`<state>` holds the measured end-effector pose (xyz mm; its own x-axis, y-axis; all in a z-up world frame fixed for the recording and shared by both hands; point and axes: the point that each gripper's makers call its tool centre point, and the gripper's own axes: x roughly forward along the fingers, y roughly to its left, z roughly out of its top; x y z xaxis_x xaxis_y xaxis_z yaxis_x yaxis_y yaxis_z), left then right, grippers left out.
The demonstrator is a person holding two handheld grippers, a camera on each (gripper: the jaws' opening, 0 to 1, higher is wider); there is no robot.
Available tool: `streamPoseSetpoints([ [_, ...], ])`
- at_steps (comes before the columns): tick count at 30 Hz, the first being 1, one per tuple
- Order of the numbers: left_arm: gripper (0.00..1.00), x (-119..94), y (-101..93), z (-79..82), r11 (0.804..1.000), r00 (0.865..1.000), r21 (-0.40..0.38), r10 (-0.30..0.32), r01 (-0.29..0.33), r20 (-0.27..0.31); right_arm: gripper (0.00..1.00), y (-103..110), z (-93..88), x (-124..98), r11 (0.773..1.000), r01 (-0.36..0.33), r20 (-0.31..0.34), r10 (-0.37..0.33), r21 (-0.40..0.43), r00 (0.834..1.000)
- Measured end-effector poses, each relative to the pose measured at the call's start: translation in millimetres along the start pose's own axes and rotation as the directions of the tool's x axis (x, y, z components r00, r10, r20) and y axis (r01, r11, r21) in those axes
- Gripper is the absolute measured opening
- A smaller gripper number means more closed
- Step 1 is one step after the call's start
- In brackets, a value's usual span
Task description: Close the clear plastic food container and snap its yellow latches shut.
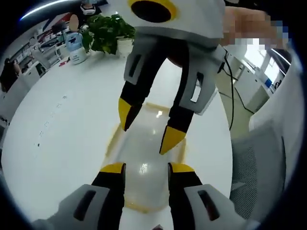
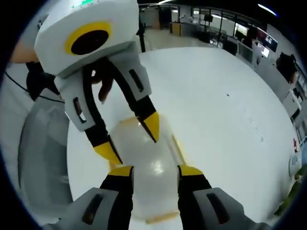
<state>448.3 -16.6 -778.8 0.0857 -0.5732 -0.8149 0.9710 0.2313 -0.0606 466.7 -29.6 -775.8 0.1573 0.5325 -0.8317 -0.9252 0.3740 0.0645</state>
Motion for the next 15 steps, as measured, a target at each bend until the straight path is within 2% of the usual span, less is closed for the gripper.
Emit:
streamPoseSetpoints([
  [6,0.35,0,-2.4,2.5,1.0,1.0,-0.029,0.004,-0.003,0.029,0.36,-4,0.6,0,1.0,0.002,0.002,-0.002,0.002,1.0],
  [15,0.35,-1,-13.2,1.2,1.0,1.0,-0.019,-0.002,0.003,0.029,0.38,-9,1.8,3,1.0,0.001,0.0,-0.001,0.0,1.0],
])
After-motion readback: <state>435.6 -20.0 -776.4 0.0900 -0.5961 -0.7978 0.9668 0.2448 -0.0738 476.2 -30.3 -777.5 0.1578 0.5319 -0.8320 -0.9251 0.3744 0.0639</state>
